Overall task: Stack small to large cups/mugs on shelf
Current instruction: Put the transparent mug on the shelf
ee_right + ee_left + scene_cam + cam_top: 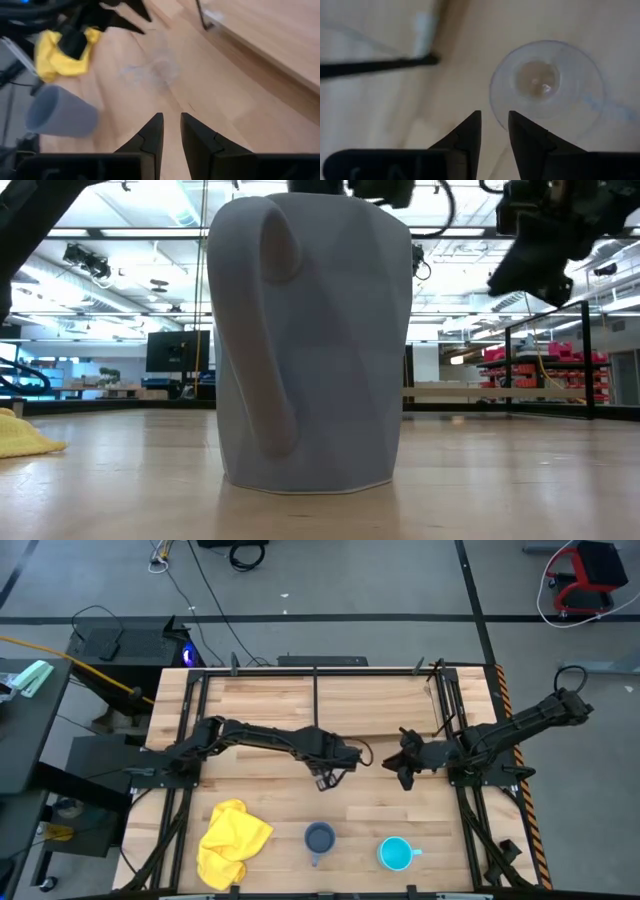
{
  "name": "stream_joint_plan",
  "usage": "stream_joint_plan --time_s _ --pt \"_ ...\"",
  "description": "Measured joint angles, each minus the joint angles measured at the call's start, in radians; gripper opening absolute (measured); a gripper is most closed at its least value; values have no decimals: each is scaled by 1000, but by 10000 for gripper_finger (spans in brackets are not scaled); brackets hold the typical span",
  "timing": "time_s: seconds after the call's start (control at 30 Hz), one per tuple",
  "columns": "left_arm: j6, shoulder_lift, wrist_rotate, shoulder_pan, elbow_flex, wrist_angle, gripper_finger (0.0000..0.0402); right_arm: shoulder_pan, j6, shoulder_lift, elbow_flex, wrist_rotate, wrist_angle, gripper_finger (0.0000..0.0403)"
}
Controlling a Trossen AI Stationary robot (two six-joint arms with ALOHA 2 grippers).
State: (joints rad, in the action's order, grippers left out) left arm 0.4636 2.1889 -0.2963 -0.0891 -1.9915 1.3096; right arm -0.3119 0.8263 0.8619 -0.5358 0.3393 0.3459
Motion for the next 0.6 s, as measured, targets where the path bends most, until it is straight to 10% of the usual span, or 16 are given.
stream_joint_plan --time_s 0.6 --pt "59 -167 -198 -11 -1 95 96 81 -62 0 -9 -42 -22 74"
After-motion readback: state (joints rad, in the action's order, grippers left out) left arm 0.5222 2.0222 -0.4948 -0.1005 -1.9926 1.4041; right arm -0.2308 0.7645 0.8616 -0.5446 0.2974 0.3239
